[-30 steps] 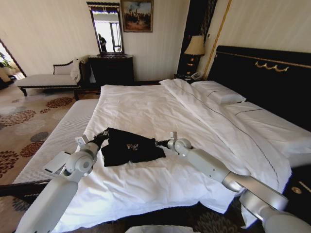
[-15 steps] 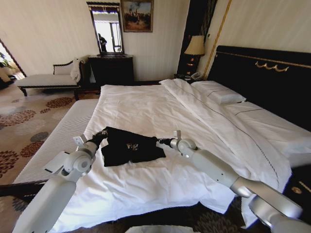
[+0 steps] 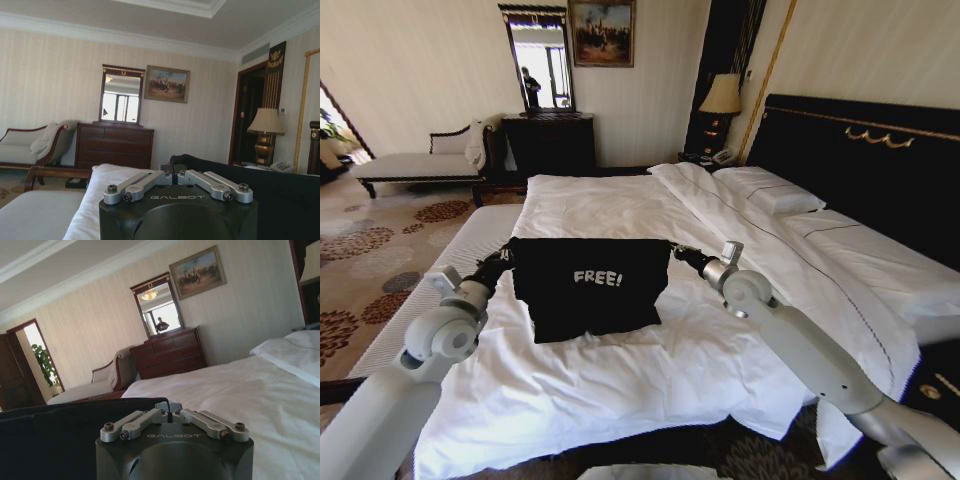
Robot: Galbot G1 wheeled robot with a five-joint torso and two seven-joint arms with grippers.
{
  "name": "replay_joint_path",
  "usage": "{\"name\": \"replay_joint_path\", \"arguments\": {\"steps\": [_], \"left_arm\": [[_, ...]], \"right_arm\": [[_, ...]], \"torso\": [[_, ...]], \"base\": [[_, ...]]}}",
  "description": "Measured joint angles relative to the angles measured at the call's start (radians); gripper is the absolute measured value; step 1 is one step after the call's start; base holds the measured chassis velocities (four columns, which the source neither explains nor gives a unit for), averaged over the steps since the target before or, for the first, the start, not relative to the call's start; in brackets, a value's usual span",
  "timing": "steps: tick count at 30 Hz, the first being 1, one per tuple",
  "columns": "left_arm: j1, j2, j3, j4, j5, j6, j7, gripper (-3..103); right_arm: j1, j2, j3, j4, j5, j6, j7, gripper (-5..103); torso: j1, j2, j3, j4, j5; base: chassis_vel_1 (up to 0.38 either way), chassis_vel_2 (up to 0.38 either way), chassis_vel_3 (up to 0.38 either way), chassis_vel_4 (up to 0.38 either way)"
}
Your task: Fold the clothes on the bed.
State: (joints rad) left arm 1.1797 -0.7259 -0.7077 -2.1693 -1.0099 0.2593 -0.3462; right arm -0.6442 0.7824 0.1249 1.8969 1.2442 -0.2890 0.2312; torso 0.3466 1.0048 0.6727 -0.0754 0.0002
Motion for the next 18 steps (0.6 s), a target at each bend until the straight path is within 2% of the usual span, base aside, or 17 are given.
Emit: {"name": "replay_joint_path", "arguments": {"steps": [6,9,13,17,18], "left_arm": [[0.004,0.028,-0.062,-0.044,-0.029,-0.027,0.012,0],[-0.005,0.051,-0.093,-0.086,-0.055,-0.058,0.032,0],[-0.013,0.068,-0.115,-0.124,-0.085,-0.08,0.049,0],[-0.019,0.093,-0.169,-0.188,-0.148,-0.109,0.077,0],[-0.019,0.093,-0.169,-0.188,-0.148,-0.109,0.077,0]], "right_arm": [[-0.019,-0.057,0.084,0.075,0.049,0.054,0.004,0],[-0.041,-0.123,0.157,0.161,0.112,0.101,-0.013,0],[-0.063,-0.172,0.215,0.226,0.153,0.125,-0.033,0],[-0.082,-0.27,0.301,0.338,0.229,0.163,-0.045,0],[-0.082,-0.27,0.301,0.338,0.229,0.163,-0.045,0]], "torso": [[0.0,0.0,0.0,0.0003,-0.0002],[0.0,0.0,0.0,0.0,0.0],[0.0,0.0,0.0,-0.0001,0.0],[0.0,0.0,0.0,-0.0001,-0.0001],[0.0,0.0,0.0,-0.0001,-0.0001]], "base": [[0.0,0.0,0.0,0.0],[0.0,0.0,0.0,0.0],[0.0,0.0,0.0,0.0],[0.0,0.0,0.0,0.0],[0.0,0.0,0.0,0.0]]}}
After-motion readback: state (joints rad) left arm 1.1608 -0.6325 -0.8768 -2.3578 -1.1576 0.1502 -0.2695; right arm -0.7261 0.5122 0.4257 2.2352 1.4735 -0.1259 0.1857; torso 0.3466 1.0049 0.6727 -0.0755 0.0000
